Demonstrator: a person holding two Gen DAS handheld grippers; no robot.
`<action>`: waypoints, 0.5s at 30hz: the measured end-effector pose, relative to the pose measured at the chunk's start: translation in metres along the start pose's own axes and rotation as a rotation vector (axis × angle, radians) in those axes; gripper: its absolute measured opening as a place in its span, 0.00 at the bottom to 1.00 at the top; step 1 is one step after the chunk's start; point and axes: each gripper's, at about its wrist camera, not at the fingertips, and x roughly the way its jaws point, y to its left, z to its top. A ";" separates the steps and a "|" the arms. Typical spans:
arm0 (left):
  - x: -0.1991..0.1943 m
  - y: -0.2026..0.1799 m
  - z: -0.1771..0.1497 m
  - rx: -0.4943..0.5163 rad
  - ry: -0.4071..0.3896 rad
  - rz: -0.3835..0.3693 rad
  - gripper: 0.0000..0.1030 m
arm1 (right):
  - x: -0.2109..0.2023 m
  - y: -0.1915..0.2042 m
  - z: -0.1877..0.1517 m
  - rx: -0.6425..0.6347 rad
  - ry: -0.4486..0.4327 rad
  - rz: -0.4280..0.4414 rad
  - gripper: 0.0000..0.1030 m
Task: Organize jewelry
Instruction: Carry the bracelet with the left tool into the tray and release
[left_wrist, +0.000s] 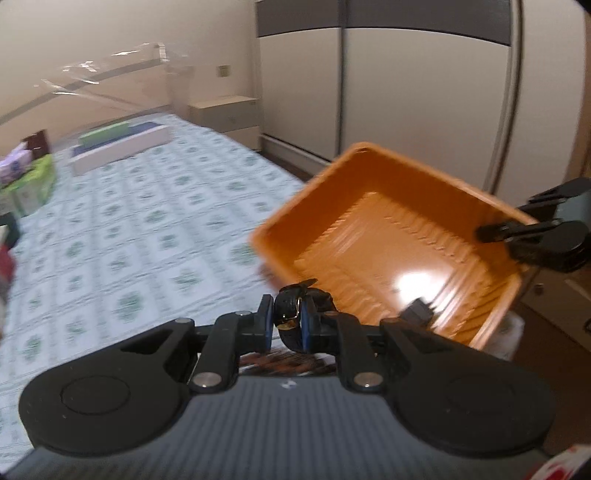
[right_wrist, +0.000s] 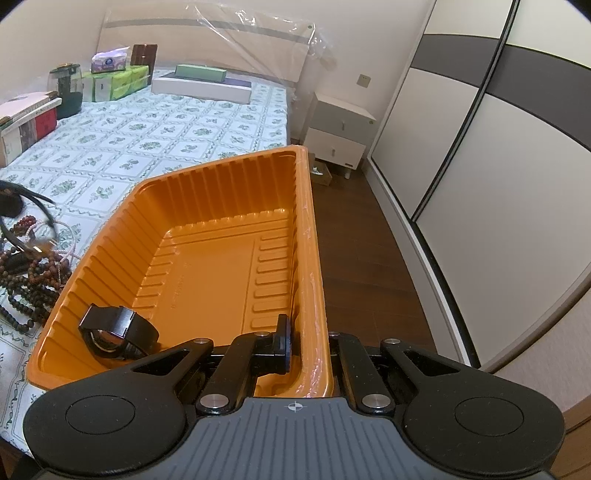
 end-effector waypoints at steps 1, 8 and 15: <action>0.003 -0.008 0.002 0.011 0.002 -0.022 0.13 | 0.000 0.000 0.000 0.000 -0.001 0.001 0.06; 0.020 -0.049 0.005 0.057 0.031 -0.175 0.13 | 0.000 -0.001 0.001 0.004 -0.006 0.003 0.06; 0.028 -0.072 -0.001 0.073 0.026 -0.223 0.13 | 0.001 -0.003 -0.001 0.011 -0.001 0.003 0.06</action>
